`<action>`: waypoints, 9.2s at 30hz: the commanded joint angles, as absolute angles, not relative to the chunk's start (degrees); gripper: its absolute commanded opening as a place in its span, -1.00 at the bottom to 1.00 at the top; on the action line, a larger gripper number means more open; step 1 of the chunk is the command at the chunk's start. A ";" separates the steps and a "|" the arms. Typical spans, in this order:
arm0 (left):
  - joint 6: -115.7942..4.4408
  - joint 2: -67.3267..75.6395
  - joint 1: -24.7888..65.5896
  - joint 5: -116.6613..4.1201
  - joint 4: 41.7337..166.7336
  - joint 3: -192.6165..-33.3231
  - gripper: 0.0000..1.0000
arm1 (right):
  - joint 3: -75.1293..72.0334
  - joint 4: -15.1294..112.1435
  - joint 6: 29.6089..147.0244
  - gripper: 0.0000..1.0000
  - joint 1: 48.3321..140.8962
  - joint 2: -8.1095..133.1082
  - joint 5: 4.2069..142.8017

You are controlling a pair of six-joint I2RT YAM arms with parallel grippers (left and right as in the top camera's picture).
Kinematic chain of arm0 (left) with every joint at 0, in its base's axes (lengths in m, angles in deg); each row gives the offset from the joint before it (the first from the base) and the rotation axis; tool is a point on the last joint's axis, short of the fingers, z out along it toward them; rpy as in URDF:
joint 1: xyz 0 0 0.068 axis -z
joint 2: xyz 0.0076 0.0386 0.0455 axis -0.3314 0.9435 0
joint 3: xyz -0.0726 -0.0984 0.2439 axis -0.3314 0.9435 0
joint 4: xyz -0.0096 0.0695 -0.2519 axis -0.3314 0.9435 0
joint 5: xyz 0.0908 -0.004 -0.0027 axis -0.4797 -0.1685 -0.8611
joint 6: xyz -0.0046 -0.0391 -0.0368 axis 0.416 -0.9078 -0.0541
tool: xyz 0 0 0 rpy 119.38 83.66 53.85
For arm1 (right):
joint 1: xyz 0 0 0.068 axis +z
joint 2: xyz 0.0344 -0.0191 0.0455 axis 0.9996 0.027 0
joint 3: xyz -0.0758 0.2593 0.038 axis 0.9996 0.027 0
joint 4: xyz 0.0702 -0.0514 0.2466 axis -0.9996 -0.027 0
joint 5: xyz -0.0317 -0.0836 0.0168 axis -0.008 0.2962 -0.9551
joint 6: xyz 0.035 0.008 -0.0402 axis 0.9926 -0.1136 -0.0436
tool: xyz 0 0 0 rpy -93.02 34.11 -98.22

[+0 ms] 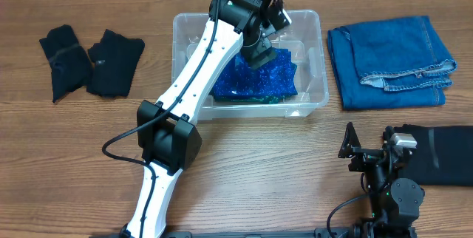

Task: Pack container
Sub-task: 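Lower the blue cloth into the bin and open the left gripper, then move the left gripper to the black socks and grasp one, then carry the black sock into the bin's right side with left gripper, then release the sock and move the left gripper to the other sock, then grasp the second black sock with the left gripper and lift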

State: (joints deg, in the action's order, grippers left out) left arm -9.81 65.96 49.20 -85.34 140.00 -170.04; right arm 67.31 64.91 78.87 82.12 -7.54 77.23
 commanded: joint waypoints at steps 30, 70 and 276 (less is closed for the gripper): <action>-41.87 55.20 18.03 -97.10 164.70 -170.06 1.00 | 67.36 65.19 78.87 1.00 81.99 -7.98 76.92; -24.37 77.80 15.87 -98.80 147.39 -170.04 0.98 | 67.36 65.19 78.87 1.00 81.99 -7.98 76.92; -41.66 78.90 2.44 -102.56 137.75 -167.48 1.00 | 67.36 65.19 78.87 1.00 81.99 -7.98 76.92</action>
State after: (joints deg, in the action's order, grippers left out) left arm -42.77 76.34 2.49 -100.31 137.82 -167.70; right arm 67.31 64.89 78.90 82.10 -7.54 77.23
